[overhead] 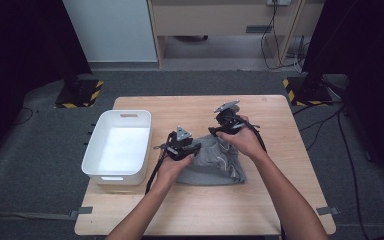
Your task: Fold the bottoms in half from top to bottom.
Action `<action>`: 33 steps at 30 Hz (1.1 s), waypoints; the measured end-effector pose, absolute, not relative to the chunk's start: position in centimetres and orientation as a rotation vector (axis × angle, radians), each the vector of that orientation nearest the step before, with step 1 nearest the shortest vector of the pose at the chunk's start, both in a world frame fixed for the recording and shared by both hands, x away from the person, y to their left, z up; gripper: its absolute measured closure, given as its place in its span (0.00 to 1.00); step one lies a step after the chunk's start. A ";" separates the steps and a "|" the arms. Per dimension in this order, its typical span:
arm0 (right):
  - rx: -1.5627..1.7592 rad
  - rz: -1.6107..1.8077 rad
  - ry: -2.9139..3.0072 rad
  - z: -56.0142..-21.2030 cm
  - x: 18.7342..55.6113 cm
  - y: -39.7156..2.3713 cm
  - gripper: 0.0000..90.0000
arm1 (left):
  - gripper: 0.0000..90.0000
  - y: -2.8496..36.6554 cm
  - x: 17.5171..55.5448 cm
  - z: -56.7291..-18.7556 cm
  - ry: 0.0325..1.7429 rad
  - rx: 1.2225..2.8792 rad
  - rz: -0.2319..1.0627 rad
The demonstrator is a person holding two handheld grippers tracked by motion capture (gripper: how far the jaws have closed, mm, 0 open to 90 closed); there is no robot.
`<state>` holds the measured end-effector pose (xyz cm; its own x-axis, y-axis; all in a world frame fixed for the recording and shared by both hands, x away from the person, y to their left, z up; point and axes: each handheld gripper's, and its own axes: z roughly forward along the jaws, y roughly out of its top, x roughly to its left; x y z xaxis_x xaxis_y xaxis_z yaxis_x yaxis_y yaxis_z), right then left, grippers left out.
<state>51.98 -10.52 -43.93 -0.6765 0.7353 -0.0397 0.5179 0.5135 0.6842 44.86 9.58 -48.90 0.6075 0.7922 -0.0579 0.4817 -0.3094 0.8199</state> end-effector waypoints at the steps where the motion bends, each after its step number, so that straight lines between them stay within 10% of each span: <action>1: 1.040 0.940 2.437 -43.9 51.8 -10.6 0.50 | 0.63 9.6 44.7 -48.8 1.004 1.975 0.455; 33: 0.947 1.050 2.451 -44.8 45.8 -12.3 0.49 | 0.60 12.1 41.9 -45.7 0.948 1.921 0.471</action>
<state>45.77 -12.30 -44.77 -0.7331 0.6798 -0.0231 0.4522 0.5124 0.7301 41.92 12.09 -45.68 0.6314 0.7736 -0.0533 0.4248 -0.2876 0.8584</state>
